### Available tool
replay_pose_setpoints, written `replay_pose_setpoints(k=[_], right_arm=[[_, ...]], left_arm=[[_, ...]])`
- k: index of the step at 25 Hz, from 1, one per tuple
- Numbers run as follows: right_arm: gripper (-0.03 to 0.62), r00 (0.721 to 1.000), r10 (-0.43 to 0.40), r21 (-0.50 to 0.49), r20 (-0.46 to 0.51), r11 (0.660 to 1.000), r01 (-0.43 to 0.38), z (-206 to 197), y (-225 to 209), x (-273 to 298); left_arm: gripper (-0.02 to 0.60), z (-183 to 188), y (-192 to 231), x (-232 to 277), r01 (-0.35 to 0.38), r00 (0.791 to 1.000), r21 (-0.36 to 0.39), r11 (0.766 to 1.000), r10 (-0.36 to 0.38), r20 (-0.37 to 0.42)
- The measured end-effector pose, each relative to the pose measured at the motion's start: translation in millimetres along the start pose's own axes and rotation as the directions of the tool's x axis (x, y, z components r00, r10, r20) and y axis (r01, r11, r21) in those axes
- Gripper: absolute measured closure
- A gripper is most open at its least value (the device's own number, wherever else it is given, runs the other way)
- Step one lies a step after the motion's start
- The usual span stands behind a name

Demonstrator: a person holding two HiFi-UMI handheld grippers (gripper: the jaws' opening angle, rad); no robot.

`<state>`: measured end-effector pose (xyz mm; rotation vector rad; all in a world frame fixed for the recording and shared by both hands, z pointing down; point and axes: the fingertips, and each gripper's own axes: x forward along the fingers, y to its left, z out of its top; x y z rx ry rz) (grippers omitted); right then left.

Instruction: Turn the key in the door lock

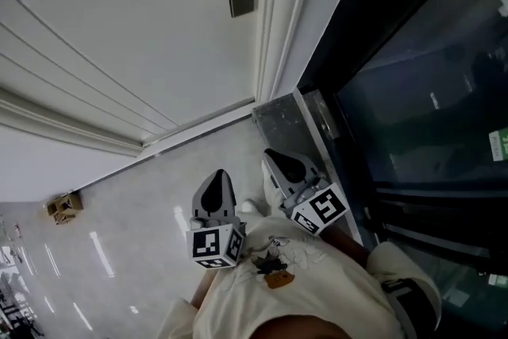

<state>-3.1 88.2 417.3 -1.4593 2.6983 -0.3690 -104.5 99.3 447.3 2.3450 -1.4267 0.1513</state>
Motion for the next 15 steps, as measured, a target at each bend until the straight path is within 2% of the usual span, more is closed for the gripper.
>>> replay_pose_setpoints(k=[2, 5, 11, 15], right_arm=[[0.588, 1.0, -0.001, 0.014, -0.011, 1.0, 0.002, -2.6, 13.6, -10.3], [0.587, 1.0, 0.002, -0.016, -0.001, 1.0, -0.002, 5.2, 21.6, -24.5], [0.588, 1.0, -0.016, 0.014, 0.019, 1.0, 0.016, 10.9, 4.7, -46.1], [0.588, 0.999, -0.036, 0.026, 0.031, 0.999, 0.035, 19.2, -1.6, -72.0]], left_arm=[[0.575, -7.8, 0.5, -16.3, 0.002, 1.0, -0.014, 1.0, -0.003, -0.017], [0.575, -8.5, -9.5, -28.0, 0.014, 1.0, 0.0, 1.0, -0.014, -0.006], [0.575, 4.7, -32.3, -25.4, 0.022, 0.999, -0.012, 1.0, -0.021, 0.036], [0.575, 9.1, -59.1, -29.5, 0.055, 0.998, -0.022, 0.998, -0.054, 0.024]])
